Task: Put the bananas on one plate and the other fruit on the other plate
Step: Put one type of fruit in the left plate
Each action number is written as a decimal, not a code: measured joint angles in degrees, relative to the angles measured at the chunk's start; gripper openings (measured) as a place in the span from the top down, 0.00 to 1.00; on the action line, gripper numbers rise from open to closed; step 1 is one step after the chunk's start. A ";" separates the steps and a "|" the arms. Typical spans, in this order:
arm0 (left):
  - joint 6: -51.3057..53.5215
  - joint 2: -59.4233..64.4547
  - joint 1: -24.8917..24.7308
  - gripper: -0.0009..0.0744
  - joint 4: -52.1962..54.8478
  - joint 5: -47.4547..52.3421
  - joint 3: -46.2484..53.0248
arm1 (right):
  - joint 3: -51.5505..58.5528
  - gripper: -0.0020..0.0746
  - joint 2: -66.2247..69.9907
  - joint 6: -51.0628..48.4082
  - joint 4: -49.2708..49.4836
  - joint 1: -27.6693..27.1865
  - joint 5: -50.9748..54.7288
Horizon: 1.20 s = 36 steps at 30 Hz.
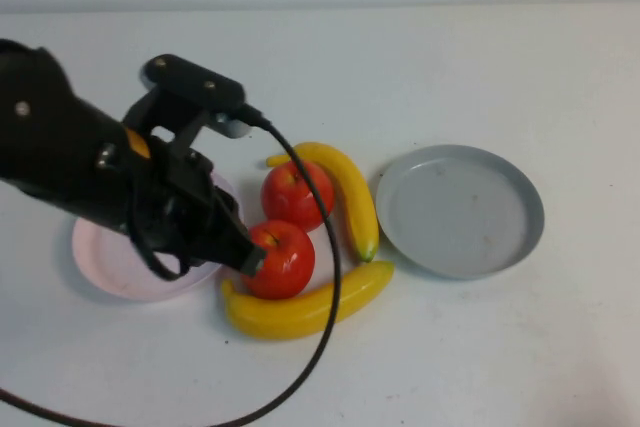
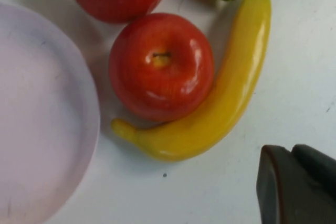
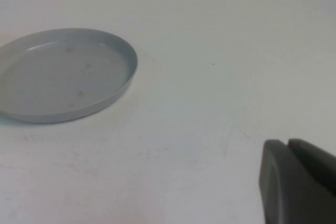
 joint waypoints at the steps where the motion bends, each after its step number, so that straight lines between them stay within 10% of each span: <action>1: -0.11 1.02 -1.08 0.97 0.44 0.00 -1.01 | 0.00 0.99 0.00 0.00 0.00 0.00 0.00; 5: -0.01 4.66 -2.52 0.79 1.10 0.00 -3.68 | 0.00 0.99 0.00 0.00 0.00 0.00 0.00; 12: 1.55 11.32 -2.72 0.13 2.56 -3.45 -4.77 | 0.00 0.99 0.00 0.00 0.00 0.00 0.00; 36: 2.65 22.16 -2.84 0.10 7.30 -15.75 -4.85 | 0.00 0.99 0.00 0.00 0.00 0.00 0.00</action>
